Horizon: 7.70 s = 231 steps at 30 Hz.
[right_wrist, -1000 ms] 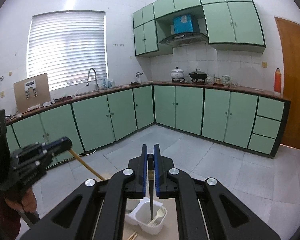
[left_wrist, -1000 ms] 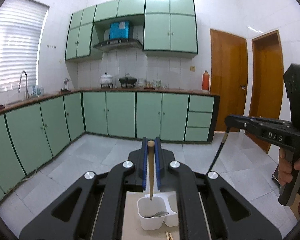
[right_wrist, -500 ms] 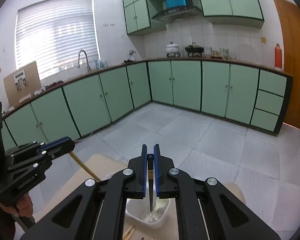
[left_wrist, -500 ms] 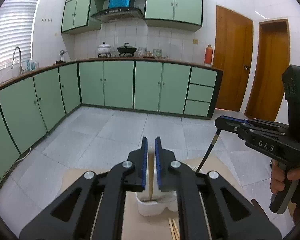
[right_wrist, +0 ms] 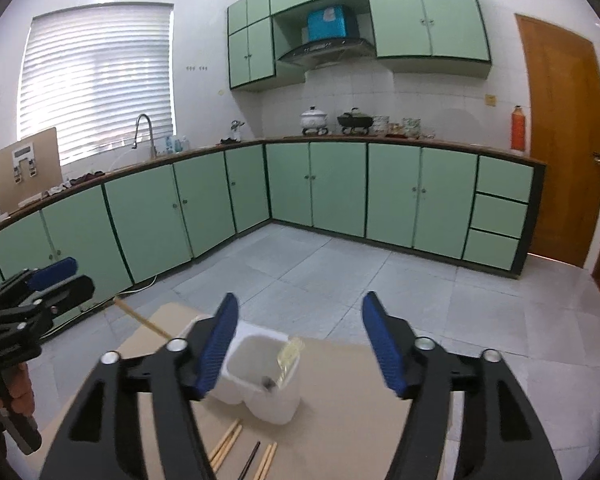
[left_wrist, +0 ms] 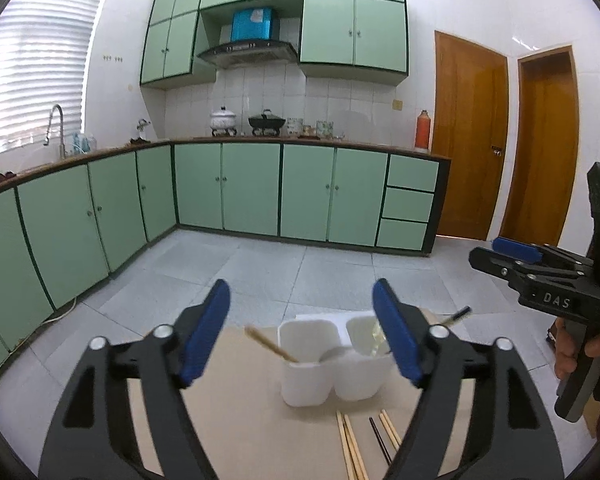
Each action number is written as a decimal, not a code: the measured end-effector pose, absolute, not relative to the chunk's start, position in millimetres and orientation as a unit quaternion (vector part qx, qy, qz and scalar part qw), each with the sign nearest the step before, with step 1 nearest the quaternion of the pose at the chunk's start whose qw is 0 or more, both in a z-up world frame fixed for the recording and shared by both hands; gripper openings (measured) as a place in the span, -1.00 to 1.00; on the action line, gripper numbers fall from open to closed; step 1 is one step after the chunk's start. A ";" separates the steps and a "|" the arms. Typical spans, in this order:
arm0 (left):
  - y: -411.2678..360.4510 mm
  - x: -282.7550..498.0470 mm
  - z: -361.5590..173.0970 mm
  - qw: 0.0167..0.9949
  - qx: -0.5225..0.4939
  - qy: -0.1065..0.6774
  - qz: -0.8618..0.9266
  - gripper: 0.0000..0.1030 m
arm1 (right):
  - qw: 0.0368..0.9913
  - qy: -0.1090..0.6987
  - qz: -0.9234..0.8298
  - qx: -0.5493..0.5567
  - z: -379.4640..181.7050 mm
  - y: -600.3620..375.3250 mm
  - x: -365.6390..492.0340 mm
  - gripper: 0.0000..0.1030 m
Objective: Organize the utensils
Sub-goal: 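Open both grippers to release the chopsticks into the holder, then move both grippers back to the remaining chopsticks on the mat, then close the left gripper on a red-tipped chopstick while the right grasps a red-patterned chopstick, then lift both chopsticks and carry them over the white holder, then open both grippers to drop the chopsticks into the holder, then move both grippers back to the last chopsticks on the mat, then close the left gripper on a plain wooden chopstick while the right grasps a red-orange chopstick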
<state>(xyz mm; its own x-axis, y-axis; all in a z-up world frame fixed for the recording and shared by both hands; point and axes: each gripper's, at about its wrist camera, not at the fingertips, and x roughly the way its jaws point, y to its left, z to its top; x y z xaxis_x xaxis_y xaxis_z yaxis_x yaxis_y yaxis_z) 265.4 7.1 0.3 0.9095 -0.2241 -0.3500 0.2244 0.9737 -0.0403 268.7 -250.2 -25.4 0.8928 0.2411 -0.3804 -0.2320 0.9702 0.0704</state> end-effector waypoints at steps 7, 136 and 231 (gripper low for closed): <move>4.8 217.8 -33.1 0.973 0.008 0.205 -0.106 0.62 | 0.974 0.204 0.101 0.005 -61.2 -247.9 211.9 0.53; -25.7 213.1 98.5 0.982 0.013 0.101 -0.161 -0.90 | 0.968 0.127 0.217 0.009 96.8 -234.4 219.4 -0.89; -17.7 112.8 -206.1 0.913 0.004 0.395 -0.103 0.23 | 0.928 0.361 0.096 0.001 -234.6 -187.7 74.6 -0.29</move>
